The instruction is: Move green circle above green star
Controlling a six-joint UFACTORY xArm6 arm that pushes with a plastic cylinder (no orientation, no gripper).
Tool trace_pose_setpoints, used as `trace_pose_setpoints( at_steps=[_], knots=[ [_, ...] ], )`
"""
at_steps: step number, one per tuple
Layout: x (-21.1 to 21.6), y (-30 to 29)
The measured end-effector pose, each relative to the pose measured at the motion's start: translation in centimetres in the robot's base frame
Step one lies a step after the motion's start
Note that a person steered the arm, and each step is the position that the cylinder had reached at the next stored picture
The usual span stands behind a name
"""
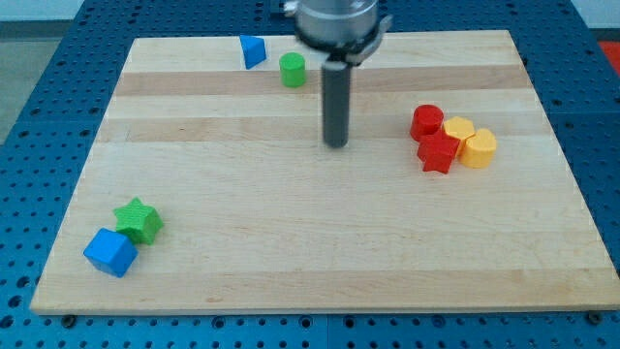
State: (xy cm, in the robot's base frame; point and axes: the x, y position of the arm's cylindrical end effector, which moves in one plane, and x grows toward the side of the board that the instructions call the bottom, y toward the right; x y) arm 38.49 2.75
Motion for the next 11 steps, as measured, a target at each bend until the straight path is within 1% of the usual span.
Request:
trace_pose_setpoints(
  at_steps=[1,2,3,4,5,6,7,8,9,10,11],
  knots=[
    [-6.6,0.2],
    [-8.6,-0.7],
    [-10.3,-4.8],
    [-12.5,-5.7],
    [-12.5,-13.6],
    [-10.1,-20.6],
    [-6.8,-21.5],
    [-5.1,-20.9],
    [-2.0,-18.0],
    [2.9,-19.6],
    [2.3,-20.5]
  ],
)
